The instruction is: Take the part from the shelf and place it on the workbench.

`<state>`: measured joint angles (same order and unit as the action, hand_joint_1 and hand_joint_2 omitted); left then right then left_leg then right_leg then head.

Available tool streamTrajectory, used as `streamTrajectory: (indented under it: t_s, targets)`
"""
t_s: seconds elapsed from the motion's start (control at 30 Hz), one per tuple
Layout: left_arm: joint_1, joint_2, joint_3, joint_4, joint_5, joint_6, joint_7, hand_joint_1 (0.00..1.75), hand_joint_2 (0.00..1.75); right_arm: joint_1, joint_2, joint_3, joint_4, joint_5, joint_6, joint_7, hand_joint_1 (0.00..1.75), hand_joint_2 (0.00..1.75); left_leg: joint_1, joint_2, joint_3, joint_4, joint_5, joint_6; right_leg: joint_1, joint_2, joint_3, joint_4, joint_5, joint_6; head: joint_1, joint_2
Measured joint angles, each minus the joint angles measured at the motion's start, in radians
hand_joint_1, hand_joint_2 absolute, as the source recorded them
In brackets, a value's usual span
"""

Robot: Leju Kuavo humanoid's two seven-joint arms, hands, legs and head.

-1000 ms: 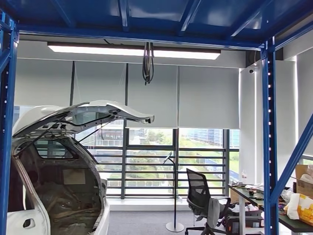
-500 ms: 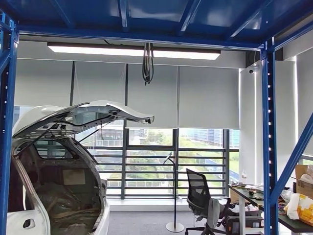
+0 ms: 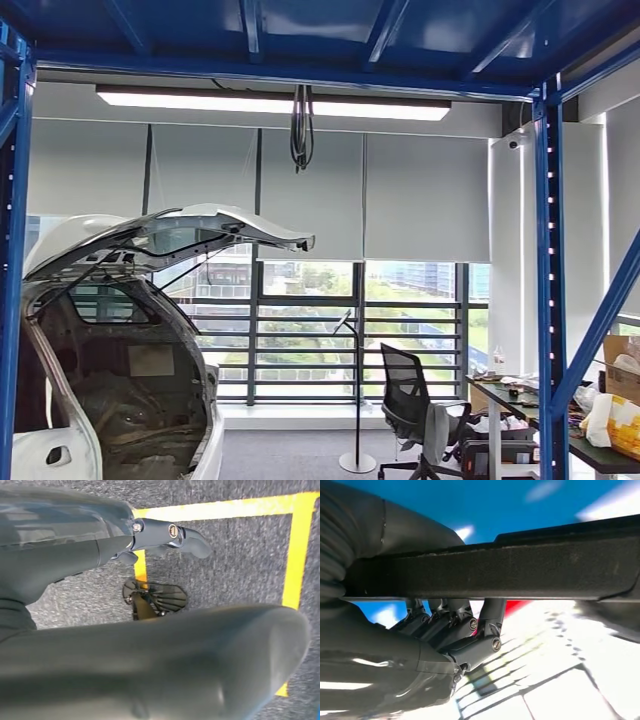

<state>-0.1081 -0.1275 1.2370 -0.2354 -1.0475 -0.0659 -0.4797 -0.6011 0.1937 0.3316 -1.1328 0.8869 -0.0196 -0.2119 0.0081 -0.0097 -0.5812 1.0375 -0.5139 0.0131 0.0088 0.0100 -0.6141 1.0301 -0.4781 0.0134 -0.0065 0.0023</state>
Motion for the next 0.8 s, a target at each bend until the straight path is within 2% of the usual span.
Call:
streamTrajectory:
  t_s: [0.1,0.2,0.27,0.37,0.47,0.53,0.8]
  targets:
    - [-0.001,0.004,0.007,0.000,0.015,-0.001,-0.009,0.00,1.75,0.040,0.002,0.043,-0.160,-0.257,0.088,-0.030,1.75,1.75,0.000,0.000,0.000,0.000,0.000,0.000,0.000,0.000,0.000,0.000,0.000,0.000,0.000,0.000]
    - [-0.003,0.008,0.020,0.000,0.043,-0.010,-0.025,0.00,1.75,0.092,0.011,0.072,-0.283,-0.672,0.213,-0.062,1.75,1.75,0.000,0.000,0.000,0.000,0.000,0.000,0.000,0.000,0.001,0.000,0.000,0.000,0.000,0.000]
    - [-0.005,0.011,0.027,0.000,0.052,-0.015,-0.033,0.00,1.75,0.119,0.014,0.090,-0.340,-0.849,0.245,-0.071,1.75,1.75,0.000,0.000,0.000,0.000,0.000,0.000,0.000,0.000,0.001,0.000,0.000,0.000,0.000,0.000]
    - [-0.005,0.016,0.034,0.000,0.064,-0.019,-0.037,0.00,1.75,0.137,0.012,0.111,-0.383,-0.914,0.293,-0.061,1.75,1.75,-0.001,0.000,0.000,0.000,0.000,0.000,0.000,0.001,0.001,0.000,0.000,0.000,0.000,0.000]
    - [-0.006,0.020,0.047,0.000,0.077,-0.027,-0.042,0.00,1.75,0.139,-0.006,0.163,-0.380,-1.112,0.429,-0.050,1.75,1.75,-0.001,0.001,0.001,0.000,0.000,0.000,0.000,0.001,0.001,0.000,0.000,0.000,0.000,0.000]
    - [-0.005,0.024,0.051,0.000,0.075,-0.031,-0.051,0.00,1.75,0.138,-0.019,0.216,-0.377,-1.225,0.482,-0.058,1.75,1.75,0.000,0.001,0.001,0.000,0.000,0.000,0.000,0.001,0.001,0.000,0.000,0.000,0.000,0.000]
    - [0.004,0.035,0.051,0.000,0.070,-0.063,-0.059,0.00,1.75,0.106,-0.053,0.381,-0.387,-1.335,0.536,-0.027,1.75,1.75,-0.001,0.001,0.001,0.000,0.000,0.000,-0.001,0.001,0.001,-0.001,0.000,0.000,0.000,0.000]
